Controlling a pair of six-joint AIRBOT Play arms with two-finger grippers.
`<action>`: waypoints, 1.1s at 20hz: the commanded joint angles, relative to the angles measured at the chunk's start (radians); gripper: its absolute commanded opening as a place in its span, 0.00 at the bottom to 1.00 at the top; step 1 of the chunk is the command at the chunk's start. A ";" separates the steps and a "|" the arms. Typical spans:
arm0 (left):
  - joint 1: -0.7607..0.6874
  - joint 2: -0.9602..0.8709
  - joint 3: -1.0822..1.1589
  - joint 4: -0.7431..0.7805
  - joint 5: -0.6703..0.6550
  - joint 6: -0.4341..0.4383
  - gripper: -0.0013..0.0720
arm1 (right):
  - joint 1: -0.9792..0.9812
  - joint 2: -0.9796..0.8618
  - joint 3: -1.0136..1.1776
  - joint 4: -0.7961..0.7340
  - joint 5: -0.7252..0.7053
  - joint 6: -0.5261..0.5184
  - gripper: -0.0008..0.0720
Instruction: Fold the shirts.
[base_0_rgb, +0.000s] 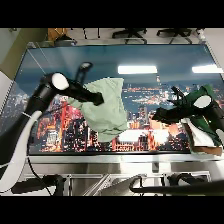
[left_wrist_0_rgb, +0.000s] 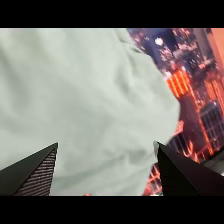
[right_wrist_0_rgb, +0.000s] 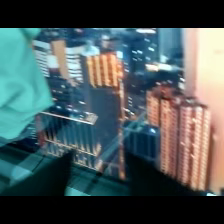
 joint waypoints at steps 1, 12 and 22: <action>0.201 0.013 0.045 -0.003 -0.092 0.013 0.93 | 0.009 -0.034 0.006 0.196 -0.024 -0.157 0.70; 0.531 -0.282 -0.164 -0.362 0.078 0.227 0.94 | 0.365 -0.331 0.006 0.306 -0.330 -0.240 0.70; 0.528 -0.569 0.100 -0.364 0.039 0.207 0.75 | 0.391 -0.386 0.006 0.360 -0.388 -0.262 0.54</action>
